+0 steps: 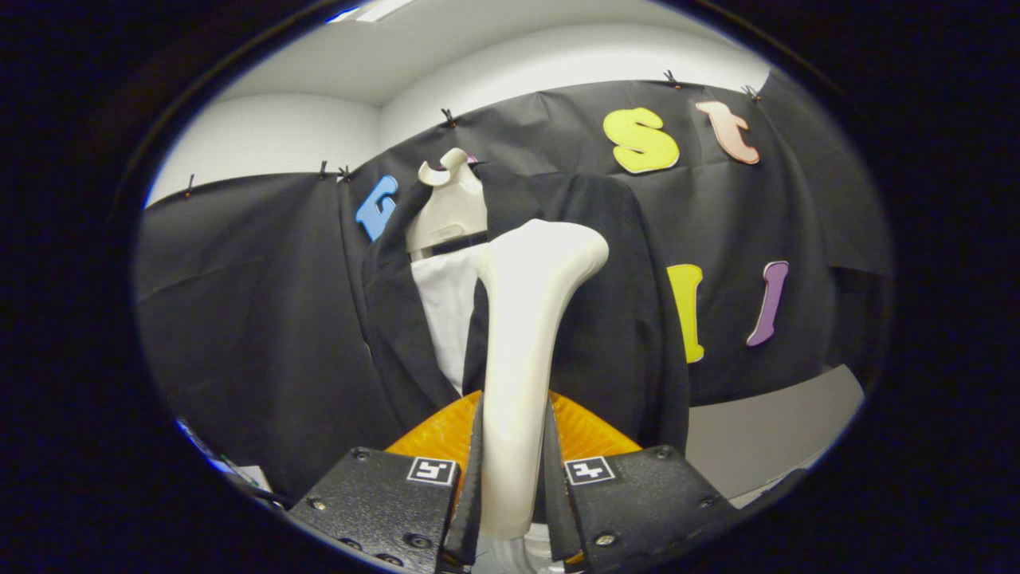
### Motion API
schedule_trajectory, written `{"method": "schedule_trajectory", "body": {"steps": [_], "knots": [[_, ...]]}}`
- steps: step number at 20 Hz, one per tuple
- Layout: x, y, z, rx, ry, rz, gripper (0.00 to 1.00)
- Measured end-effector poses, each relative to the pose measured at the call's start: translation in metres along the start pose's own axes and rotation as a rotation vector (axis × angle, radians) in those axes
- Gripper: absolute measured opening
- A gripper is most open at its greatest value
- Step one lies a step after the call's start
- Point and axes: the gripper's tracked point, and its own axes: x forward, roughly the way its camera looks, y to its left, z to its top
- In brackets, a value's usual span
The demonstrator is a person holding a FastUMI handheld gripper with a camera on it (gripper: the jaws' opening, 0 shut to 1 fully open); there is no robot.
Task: Iron the clothes twice with a garment steamer, once on the left side and once on the right side.
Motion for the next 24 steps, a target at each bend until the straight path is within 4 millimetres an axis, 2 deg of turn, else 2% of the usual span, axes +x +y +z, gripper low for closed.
{"method": "schedule_trajectory", "body": {"steps": [7,14,24], "knots": [[0.011,-0.007,-0.028,0.013,0.057,-0.014,0.36],[0.006,-0.012,-0.079,0.007,0.139,-0.016,0.36],[0.007,-0.022,-0.136,0.006,0.23,-0.035,0.36]]}}
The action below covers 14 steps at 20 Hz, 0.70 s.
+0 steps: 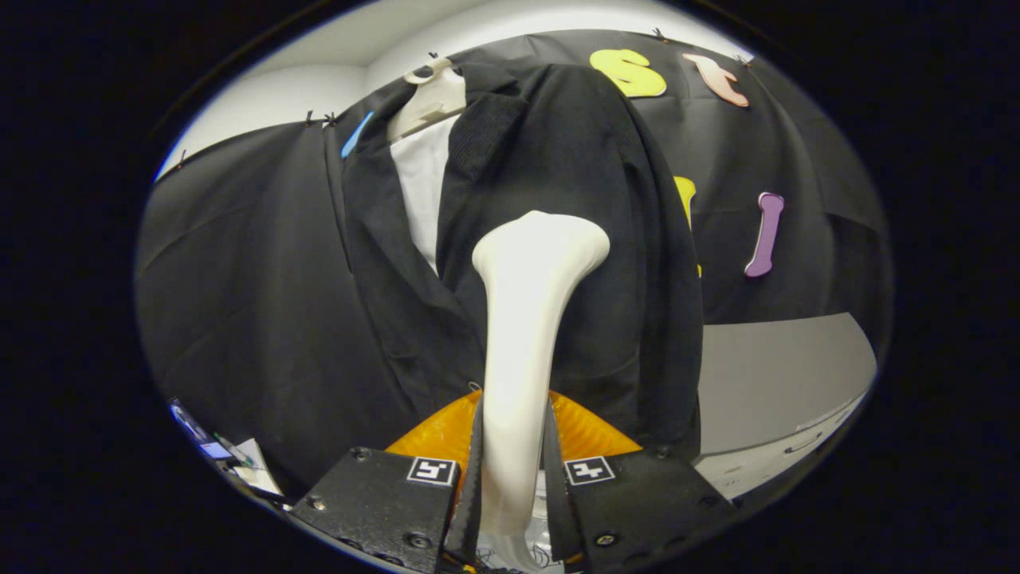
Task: Iron the clothes twice with a garment steamer, once on the left side and once on the right side.
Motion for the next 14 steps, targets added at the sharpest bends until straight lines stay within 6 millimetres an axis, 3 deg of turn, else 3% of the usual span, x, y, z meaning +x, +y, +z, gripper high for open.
{"method": "schedule_trajectory", "body": {"steps": [10,14], "knots": [[0.014,-0.013,-0.073,0.011,0.121,-0.024,0.36],[0.017,-0.018,-0.092,0.02,0.157,-0.034,0.36]]}}
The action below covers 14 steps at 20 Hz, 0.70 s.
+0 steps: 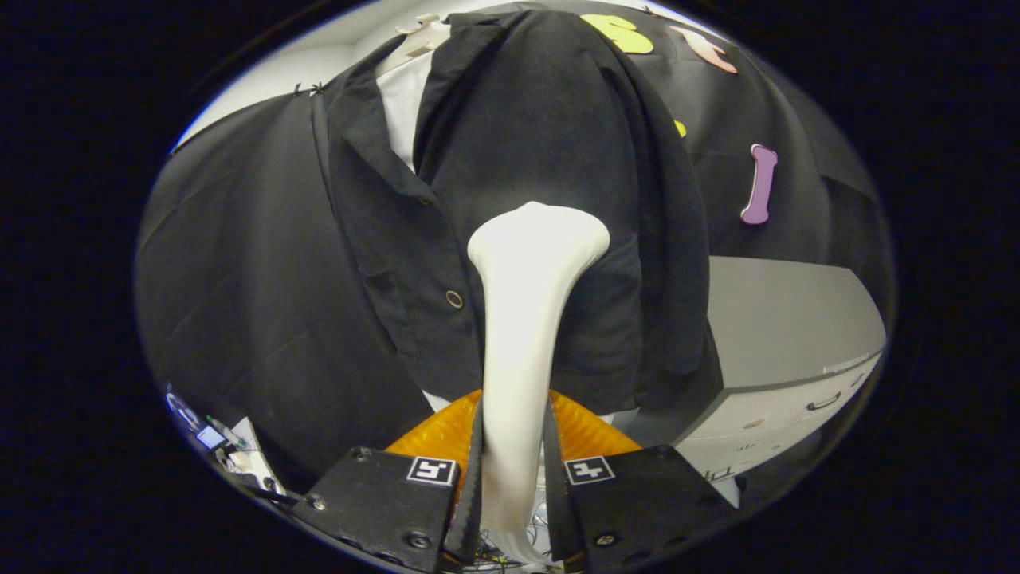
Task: Iron the clothes twice with a garment steamer, once on the left side and once on the right side.
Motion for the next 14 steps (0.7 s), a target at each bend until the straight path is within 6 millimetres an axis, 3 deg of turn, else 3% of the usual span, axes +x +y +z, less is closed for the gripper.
{"method": "schedule_trajectory", "body": {"steps": [14], "knots": [[0.02,-0.011,-0.067,0.017,0.108,-0.017,0.36]]}}
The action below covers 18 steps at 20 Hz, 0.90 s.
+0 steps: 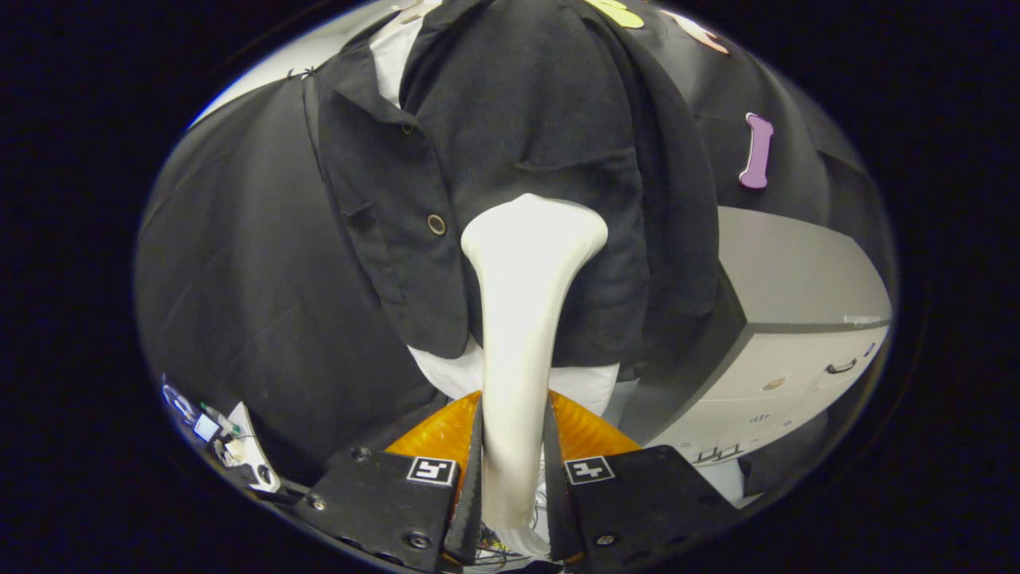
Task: Iron the clothes twice with a garment steamer, once on the left side and once on the right side.
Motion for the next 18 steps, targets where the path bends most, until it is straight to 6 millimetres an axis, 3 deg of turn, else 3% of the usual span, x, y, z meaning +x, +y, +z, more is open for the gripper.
{"method": "schedule_trajectory", "body": {"steps": [5,9,13,18], "knots": [[0.012,-0.007,-0.021,0.014,0.037,-0.007,0.36],[0.014,-0.009,-0.023,0.022,0.045,-0.006,0.37],[0.005,-0.008,-0.018,0.035,0.036,-0.001,0.37],[-0.03,0.002,0.009,0.042,-0.024,0.016,0.36]]}}
